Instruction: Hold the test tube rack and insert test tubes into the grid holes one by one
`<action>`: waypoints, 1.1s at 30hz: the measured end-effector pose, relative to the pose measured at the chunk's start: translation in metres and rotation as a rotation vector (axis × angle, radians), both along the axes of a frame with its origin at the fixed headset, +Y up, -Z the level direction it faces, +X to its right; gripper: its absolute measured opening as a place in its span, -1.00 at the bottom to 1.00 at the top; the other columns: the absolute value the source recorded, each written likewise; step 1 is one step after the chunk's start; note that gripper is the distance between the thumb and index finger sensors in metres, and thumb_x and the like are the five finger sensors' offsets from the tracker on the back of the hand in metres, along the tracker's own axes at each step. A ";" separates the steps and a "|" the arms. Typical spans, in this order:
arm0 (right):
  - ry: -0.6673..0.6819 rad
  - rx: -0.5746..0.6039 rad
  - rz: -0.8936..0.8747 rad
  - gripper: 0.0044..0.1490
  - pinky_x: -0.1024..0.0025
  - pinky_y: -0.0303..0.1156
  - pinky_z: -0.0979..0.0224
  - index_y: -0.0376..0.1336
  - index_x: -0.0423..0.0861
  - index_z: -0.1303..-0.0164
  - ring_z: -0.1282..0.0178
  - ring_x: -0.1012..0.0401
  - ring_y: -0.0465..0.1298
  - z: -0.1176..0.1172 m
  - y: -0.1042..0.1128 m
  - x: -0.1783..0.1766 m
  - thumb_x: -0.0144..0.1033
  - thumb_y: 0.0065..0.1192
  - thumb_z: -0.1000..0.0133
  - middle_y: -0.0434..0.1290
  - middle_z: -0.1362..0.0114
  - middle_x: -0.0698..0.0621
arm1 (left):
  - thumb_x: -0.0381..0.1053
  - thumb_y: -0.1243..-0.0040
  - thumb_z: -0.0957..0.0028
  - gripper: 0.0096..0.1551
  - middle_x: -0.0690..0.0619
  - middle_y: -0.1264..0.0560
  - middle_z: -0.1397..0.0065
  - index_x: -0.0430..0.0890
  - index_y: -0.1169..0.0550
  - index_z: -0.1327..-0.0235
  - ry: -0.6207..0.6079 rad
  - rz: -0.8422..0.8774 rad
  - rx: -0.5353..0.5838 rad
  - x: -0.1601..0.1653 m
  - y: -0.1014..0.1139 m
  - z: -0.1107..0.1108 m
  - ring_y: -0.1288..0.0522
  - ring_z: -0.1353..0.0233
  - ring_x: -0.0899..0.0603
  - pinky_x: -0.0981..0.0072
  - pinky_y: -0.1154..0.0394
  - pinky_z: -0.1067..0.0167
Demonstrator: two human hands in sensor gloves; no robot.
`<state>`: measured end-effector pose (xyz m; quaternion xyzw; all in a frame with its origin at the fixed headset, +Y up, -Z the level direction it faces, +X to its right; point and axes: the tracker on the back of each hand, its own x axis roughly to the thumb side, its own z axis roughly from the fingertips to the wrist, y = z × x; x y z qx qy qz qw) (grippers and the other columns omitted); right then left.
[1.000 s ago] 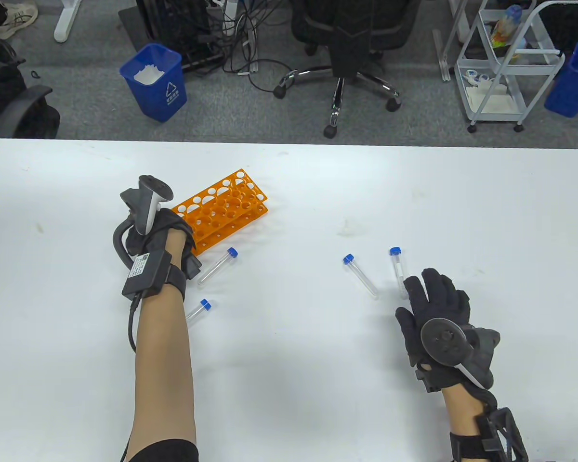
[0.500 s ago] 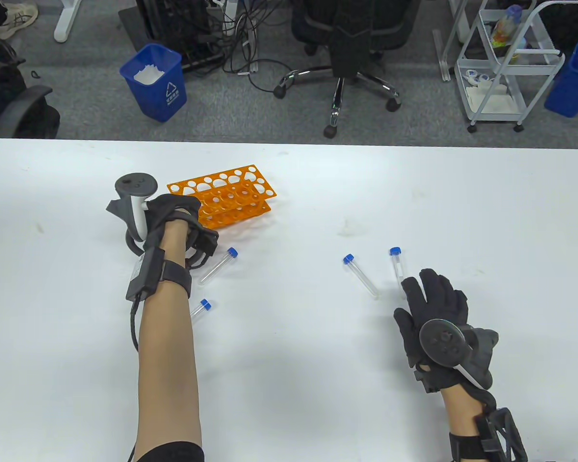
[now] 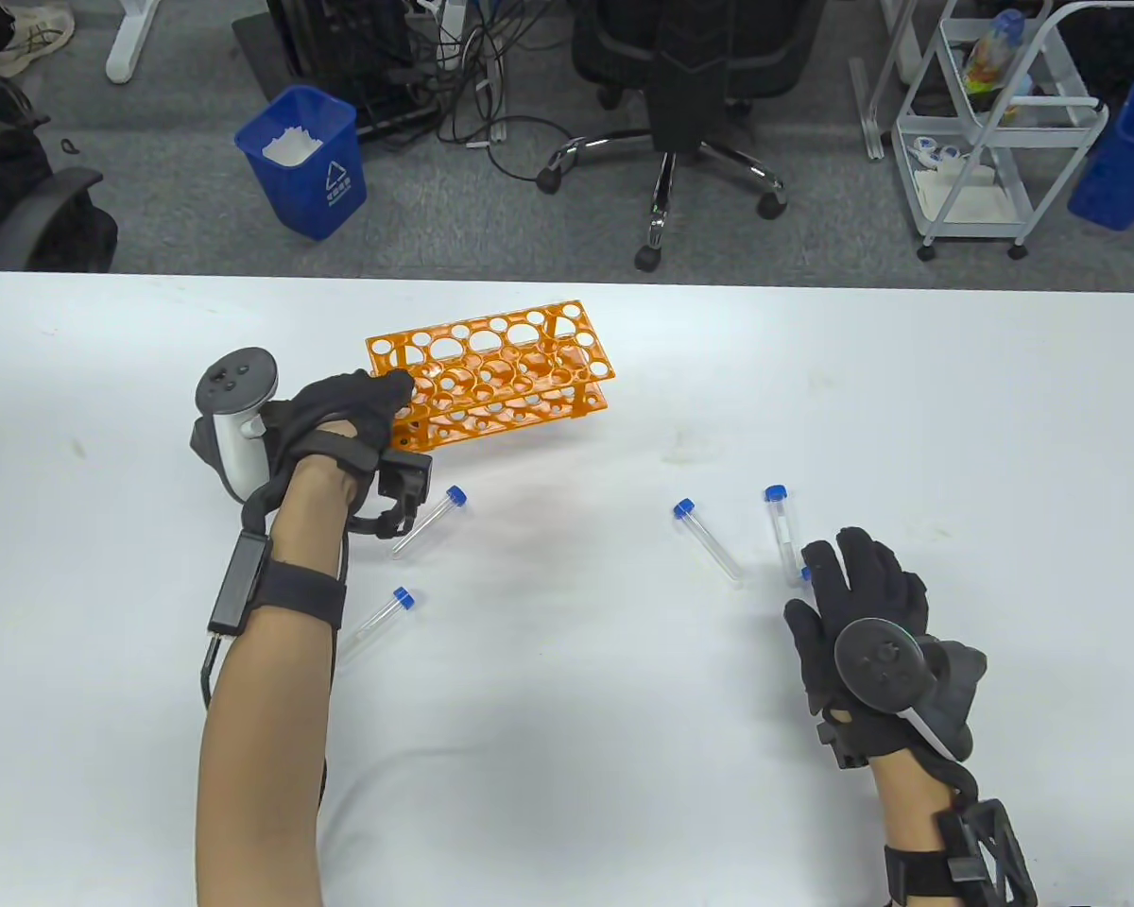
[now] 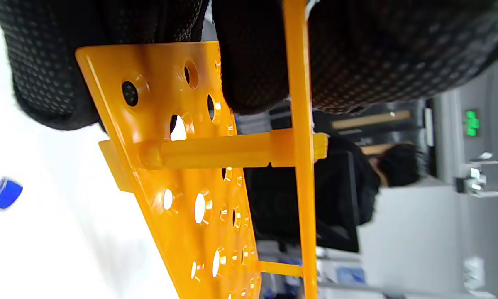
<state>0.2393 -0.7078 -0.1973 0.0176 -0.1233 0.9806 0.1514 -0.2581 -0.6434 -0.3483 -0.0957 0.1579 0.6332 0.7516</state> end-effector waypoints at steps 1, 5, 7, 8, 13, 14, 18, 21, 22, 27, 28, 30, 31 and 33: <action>-0.017 0.002 -0.007 -0.17 -0.52 0.18 -0.46 0.19 -0.09 -0.48 -0.60 -0.33 0.24 -0.001 0.001 0.003 0.00 0.20 -0.01 0.16 -0.68 -0.32 | 0.18 -0.45 0.26 -0.57 -0.44 -0.41 -0.31 -0.13 -0.74 0.34 -0.024 0.032 0.021 0.002 0.003 0.011 -0.75 -0.01 -0.41 -0.11 -0.76 0.12; -0.079 0.015 -0.053 -0.18 -0.40 0.31 -0.43 0.18 -0.12 -0.48 -0.51 -0.31 0.34 -0.002 0.003 0.016 -0.05 0.21 -0.02 0.21 -0.63 -0.34 | 0.17 -0.45 0.23 -0.58 -0.44 -0.40 -0.32 -0.13 -0.75 0.35 -0.084 0.121 0.058 0.007 0.000 0.049 -0.74 -0.03 -0.42 -0.12 -0.74 0.10; -0.129 -0.020 -0.073 -0.19 -0.34 0.37 -0.39 0.18 -0.11 -0.48 -0.45 -0.31 0.38 -0.005 0.003 0.028 -0.08 0.23 -0.01 0.23 -0.60 -0.36 | 0.16 -0.44 0.22 -0.58 -0.44 -0.39 -0.33 -0.14 -0.75 0.34 -0.095 0.179 0.056 0.007 -0.011 0.075 -0.73 -0.03 -0.42 -0.12 -0.74 0.10; -0.135 -0.042 -0.075 -0.18 -0.33 0.38 -0.37 0.17 -0.11 -0.48 -0.43 -0.31 0.38 -0.007 0.002 0.030 -0.08 0.24 -0.02 0.23 -0.59 -0.37 | 0.16 -0.43 0.21 -0.58 -0.44 -0.39 -0.33 -0.14 -0.75 0.34 -0.101 0.190 0.048 0.007 -0.016 0.083 -0.73 -0.04 -0.42 -0.12 -0.74 0.09; -0.155 -0.142 -0.058 -0.17 -0.23 0.44 -0.29 0.15 -0.10 -0.48 -0.33 -0.27 0.43 -0.017 -0.010 0.034 -0.13 0.30 0.00 0.25 -0.54 -0.37 | 0.15 -0.43 0.19 -0.59 -0.44 -0.37 -0.34 -0.15 -0.75 0.32 -0.145 0.242 0.022 0.003 -0.052 0.125 -0.71 -0.06 -0.43 -0.13 -0.73 0.07; -0.152 -0.157 -0.049 -0.17 -0.22 0.45 -0.28 0.15 -0.09 -0.49 -0.31 -0.26 0.44 -0.019 -0.012 0.032 -0.14 0.31 0.01 0.26 -0.53 -0.36 | 0.15 -0.42 0.18 -0.34 -0.44 -0.37 -0.34 -0.47 -0.76 0.32 -0.153 0.246 0.013 0.002 -0.059 0.132 -0.71 -0.06 -0.43 -0.13 -0.73 0.06; -0.143 -0.217 0.003 -0.16 -0.14 0.51 -0.21 0.13 -0.03 -0.48 -0.24 -0.19 0.50 -0.035 -0.020 0.020 -0.18 0.37 0.03 0.25 -0.52 -0.34 | 0.16 -0.42 0.18 -0.59 -0.44 -0.37 -0.34 -0.14 -0.75 0.31 -0.183 0.248 -0.001 0.001 -0.081 0.149 -0.71 -0.07 -0.42 -0.12 -0.73 0.05; -0.160 -0.289 0.019 -0.15 -0.11 0.52 -0.17 0.10 0.07 -0.47 -0.20 -0.18 0.52 -0.049 -0.026 0.014 -0.19 0.40 0.04 0.26 -0.51 -0.32 | 0.16 -0.42 0.18 -0.59 -0.44 -0.37 -0.34 -0.14 -0.75 0.31 -0.200 0.257 -0.016 0.004 -0.092 0.155 -0.71 -0.07 -0.43 -0.11 -0.73 0.05; -0.167 -0.308 0.022 -0.13 -0.10 0.53 -0.16 0.09 0.08 -0.47 -0.18 -0.18 0.52 -0.052 -0.028 0.013 -0.19 0.41 0.05 0.26 -0.50 -0.31 | 0.16 -0.42 0.18 -0.59 -0.44 -0.37 -0.34 -0.13 -0.75 0.31 -0.206 0.253 -0.018 0.005 -0.093 0.156 -0.71 -0.07 -0.42 -0.11 -0.73 0.05; -0.193 -0.424 0.094 -0.08 -0.07 0.54 -0.15 0.05 0.13 -0.49 -0.16 -0.15 0.54 -0.067 -0.042 0.009 -0.18 0.45 0.06 0.27 -0.49 -0.30 | 0.16 -0.42 0.18 -0.59 -0.44 -0.36 -0.35 -0.14 -0.75 0.31 -0.247 0.242 -0.024 0.013 -0.099 0.159 -0.70 -0.08 -0.42 -0.12 -0.72 0.04; -0.192 -0.440 0.090 -0.07 -0.07 0.54 -0.14 0.05 0.13 -0.50 -0.15 -0.15 0.54 -0.069 -0.045 0.008 -0.18 0.45 0.06 0.28 -0.49 -0.30 | 0.16 -0.42 0.18 -0.59 -0.44 -0.37 -0.34 -0.13 -0.75 0.31 -0.255 0.240 -0.023 0.015 -0.099 0.159 -0.70 -0.08 -0.42 -0.12 -0.72 0.04; -0.192 -0.453 0.075 -0.07 -0.06 0.54 -0.13 0.06 0.12 -0.49 -0.14 -0.14 0.55 -0.072 -0.050 0.007 -0.20 0.46 0.07 0.30 -0.47 -0.30 | 0.16 -0.42 0.19 -0.59 -0.44 -0.37 -0.34 -0.13 -0.75 0.31 -0.264 0.235 -0.019 0.017 -0.099 0.159 -0.71 -0.08 -0.42 -0.11 -0.73 0.05; -0.196 -0.455 0.076 -0.08 -0.06 0.54 -0.13 0.07 0.10 -0.49 -0.13 -0.14 0.55 -0.073 -0.052 0.007 -0.21 0.46 0.07 0.32 -0.46 -0.30 | 0.17 -0.42 0.19 -0.59 -0.44 -0.37 -0.34 -0.13 -0.74 0.31 -0.267 0.233 -0.019 0.017 -0.099 0.159 -0.71 -0.08 -0.42 -0.11 -0.73 0.04; -0.204 -0.431 0.103 -0.09 -0.04 0.56 -0.11 0.10 0.06 -0.48 -0.09 -0.11 0.57 -0.074 -0.052 0.006 -0.23 0.48 0.08 0.36 -0.43 -0.28 | 0.16 -0.42 0.19 -0.59 -0.44 -0.37 -0.34 -0.13 -0.74 0.32 -0.270 0.230 -0.021 0.017 -0.100 0.159 -0.71 -0.08 -0.42 -0.11 -0.73 0.05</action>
